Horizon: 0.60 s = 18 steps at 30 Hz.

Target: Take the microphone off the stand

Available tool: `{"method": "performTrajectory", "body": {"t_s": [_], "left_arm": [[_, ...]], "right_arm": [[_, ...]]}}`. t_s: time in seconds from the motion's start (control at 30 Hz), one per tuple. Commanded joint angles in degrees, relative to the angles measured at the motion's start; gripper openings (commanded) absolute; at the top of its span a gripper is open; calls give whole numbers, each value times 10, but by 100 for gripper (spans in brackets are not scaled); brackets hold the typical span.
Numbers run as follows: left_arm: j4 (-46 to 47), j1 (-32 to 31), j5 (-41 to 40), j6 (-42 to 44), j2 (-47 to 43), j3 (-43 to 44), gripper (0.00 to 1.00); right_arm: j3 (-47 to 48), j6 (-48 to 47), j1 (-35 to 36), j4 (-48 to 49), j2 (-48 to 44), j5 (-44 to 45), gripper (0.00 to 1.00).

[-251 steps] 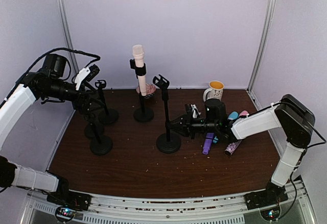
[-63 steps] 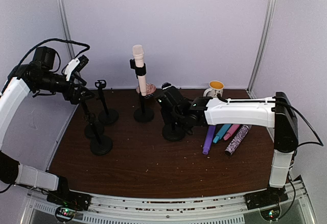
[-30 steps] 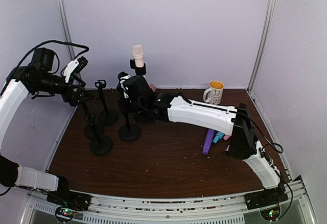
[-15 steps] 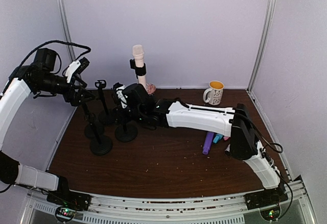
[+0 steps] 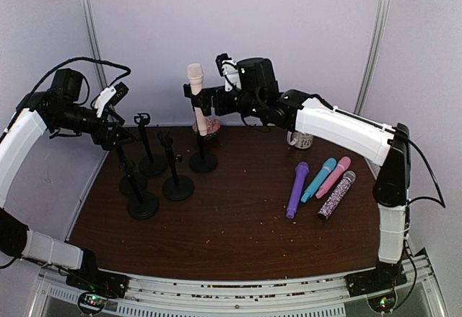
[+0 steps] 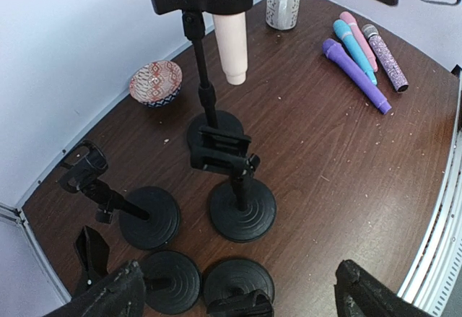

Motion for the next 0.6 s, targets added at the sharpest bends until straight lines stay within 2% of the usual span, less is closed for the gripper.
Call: {"method": "performTrajectory", "body": {"t_s": [0.0, 0.13, 0.27, 0.4, 0.57], "left_arm": [[17, 4, 11, 1, -9, 7, 94], [17, 4, 10, 2, -10, 8, 94], [15, 4, 10, 2, -8, 9, 94], [6, 4, 11, 4, -5, 16, 94], [-1, 4, 7, 8, -7, 17, 94]], "right_arm": [[79, -41, -5, -48, 47, -11, 100], [152, -73, -11, -73, 93, -23, 100], [164, -95, -15, -55, 108, -33, 99], [166, -106, -17, -33, 122, -19, 94], [183, -122, -17, 4, 148, -3, 82]]}}
